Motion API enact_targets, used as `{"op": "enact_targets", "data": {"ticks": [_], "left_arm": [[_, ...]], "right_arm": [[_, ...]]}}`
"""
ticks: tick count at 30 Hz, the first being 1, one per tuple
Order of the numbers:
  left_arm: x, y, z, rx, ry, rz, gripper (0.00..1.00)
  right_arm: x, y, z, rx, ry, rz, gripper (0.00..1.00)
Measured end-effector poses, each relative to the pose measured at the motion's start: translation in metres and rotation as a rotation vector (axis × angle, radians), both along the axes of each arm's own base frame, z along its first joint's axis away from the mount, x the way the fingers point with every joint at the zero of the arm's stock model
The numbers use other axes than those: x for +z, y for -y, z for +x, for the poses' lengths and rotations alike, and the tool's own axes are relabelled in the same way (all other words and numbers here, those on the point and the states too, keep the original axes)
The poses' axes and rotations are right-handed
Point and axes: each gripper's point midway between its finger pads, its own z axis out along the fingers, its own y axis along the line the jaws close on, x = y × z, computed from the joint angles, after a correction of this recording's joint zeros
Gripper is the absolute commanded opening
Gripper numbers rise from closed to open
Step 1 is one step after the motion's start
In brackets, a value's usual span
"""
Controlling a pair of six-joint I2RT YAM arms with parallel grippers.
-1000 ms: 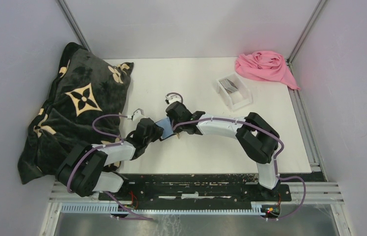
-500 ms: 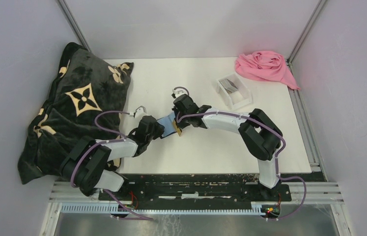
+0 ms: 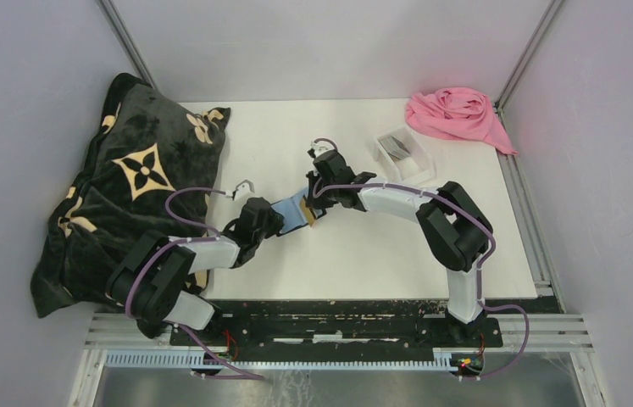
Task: Put the credit cards into the card holder
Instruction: Adjust the card holder at the center of the board.
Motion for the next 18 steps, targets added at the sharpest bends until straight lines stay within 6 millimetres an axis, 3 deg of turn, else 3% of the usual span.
{"op": "enact_targets", "data": {"ticks": [18], "left_arm": [[-0.001,0.0,0.01,-0.009,0.012,0.025,0.21]], "right_arm": [[-0.002,-0.02,0.02,-0.01,-0.08,0.204,0.01]]}}
